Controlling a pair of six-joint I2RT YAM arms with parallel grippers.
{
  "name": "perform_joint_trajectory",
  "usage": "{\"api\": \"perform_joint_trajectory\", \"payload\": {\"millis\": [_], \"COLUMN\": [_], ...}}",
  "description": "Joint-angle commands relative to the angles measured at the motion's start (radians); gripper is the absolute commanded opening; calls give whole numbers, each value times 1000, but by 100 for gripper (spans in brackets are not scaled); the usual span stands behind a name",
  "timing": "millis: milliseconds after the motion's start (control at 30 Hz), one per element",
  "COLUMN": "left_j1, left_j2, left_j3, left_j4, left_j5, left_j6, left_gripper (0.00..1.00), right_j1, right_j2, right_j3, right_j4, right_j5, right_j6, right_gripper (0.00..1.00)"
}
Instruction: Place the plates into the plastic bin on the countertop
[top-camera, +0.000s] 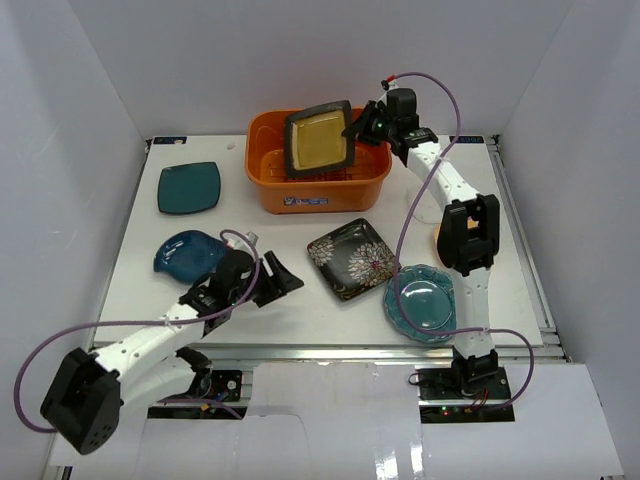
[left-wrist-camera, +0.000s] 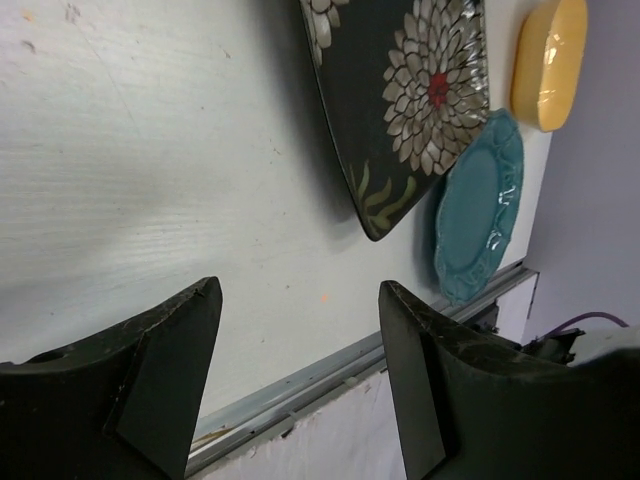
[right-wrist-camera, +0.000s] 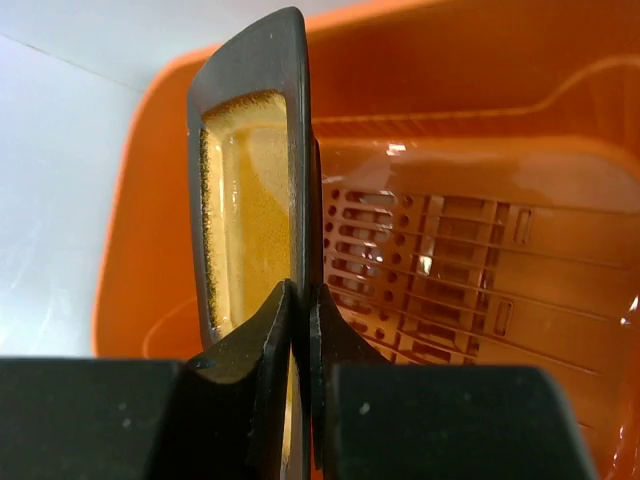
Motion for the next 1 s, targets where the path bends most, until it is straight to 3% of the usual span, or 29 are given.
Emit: {"api": "perform_joint_trajectory", "payload": {"millis": [0, 200, 367, 500, 600, 633, 733, 833, 867, 967], "left_j1": [-87, -167, -212, -220, -221, -223, -223, -224, -224, -224], "left_j2": [92, 296, 413, 500, 557, 592, 653, 686, 703, 735], "left_j3": [13, 64, 116, 139, 171, 179, 209, 225, 226, 233], "left_j4": [100, 223, 304, 361, 387, 391, 401, 416, 425, 453], "left_j5": [-121, -209, -261, -307, -325, -334, -358, -384, -391, -408], "left_j6": [-56, -94, -108, -125, -128, -128, -125, -128, -128, -130], "left_gripper": [75, 90, 90, 89, 86, 86, 83, 79, 79, 75], "right_j1": [5, 19, 41, 57, 62, 61, 67, 76, 82, 97], "right_j2": [-46, -22, 0, 11, -2, -5, -23, -49, -57, -97], "right_j3": [65, -27, -40, -49, -83, -84, -84, -80, -78, -87], "right_j4": [149, 114, 57, 12, 6, 2, -23, -41, -47, -57], "right_j5": [-43, 2, 42, 78, 94, 107, 143, 177, 183, 192], "right_j6": [28, -30, -90, -122, -128, -130, -154, -185, -194, -228], "right_gripper": [8, 8, 8, 15, 39, 54, 77, 94, 97, 90]}}
